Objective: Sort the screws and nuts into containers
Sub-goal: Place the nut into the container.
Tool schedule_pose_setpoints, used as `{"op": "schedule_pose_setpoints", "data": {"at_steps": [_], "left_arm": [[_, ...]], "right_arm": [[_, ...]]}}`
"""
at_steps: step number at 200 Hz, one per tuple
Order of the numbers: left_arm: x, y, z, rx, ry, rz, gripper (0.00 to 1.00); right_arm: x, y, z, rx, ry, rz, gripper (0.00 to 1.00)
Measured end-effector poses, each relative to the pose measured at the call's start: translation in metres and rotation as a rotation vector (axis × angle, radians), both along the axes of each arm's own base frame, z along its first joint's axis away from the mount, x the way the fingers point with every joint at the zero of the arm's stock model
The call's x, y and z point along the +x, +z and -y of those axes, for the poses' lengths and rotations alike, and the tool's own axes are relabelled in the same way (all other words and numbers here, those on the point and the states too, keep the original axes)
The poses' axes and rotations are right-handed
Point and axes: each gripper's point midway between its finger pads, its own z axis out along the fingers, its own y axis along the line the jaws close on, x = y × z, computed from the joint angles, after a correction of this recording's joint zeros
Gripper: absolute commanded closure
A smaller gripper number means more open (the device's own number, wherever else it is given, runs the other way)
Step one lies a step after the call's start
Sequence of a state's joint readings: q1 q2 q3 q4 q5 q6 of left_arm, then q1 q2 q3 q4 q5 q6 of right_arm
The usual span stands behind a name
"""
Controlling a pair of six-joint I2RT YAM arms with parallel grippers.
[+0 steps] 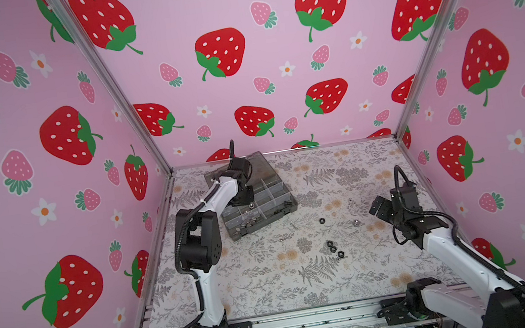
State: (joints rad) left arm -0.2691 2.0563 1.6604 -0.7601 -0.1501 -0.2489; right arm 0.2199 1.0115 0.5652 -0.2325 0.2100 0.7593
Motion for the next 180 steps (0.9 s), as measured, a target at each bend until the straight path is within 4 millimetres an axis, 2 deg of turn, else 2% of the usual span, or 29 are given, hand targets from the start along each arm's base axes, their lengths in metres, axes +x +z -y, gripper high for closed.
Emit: {"op": "schedule_pose_setpoints", "data": {"at_steps": [57, 101, 112, 139, 180], "left_arm": [[-0.001, -0.001, 0.0, 0.004, -0.012, -0.005, 0.63], [-0.001, 0.002, 0.003, 0.002, -0.014, 0.002, 0.55], [-0.002, 0.007, 0.005, -0.001, -0.019, 0.013, 0.52], [-0.014, 0.025, 0.008, -0.02, -0.022, 0.049, 0.46], [-0.041, 0.06, 0.012, -0.083, -0.007, 0.142, 0.18]], "right_arm": [[-0.001, -0.001, 0.002, -0.011, -0.012, -0.005, 0.0], [-0.004, -0.004, 0.004, -0.025, -0.015, -0.022, 0.0], [-0.005, -0.005, 0.003, -0.031, -0.014, -0.029, 0.0], [-0.007, -0.011, 0.0, -0.053, 0.002, -0.064, 0.07], [-0.017, -0.028, -0.025, -0.093, 0.086, -0.135, 0.18]]}}
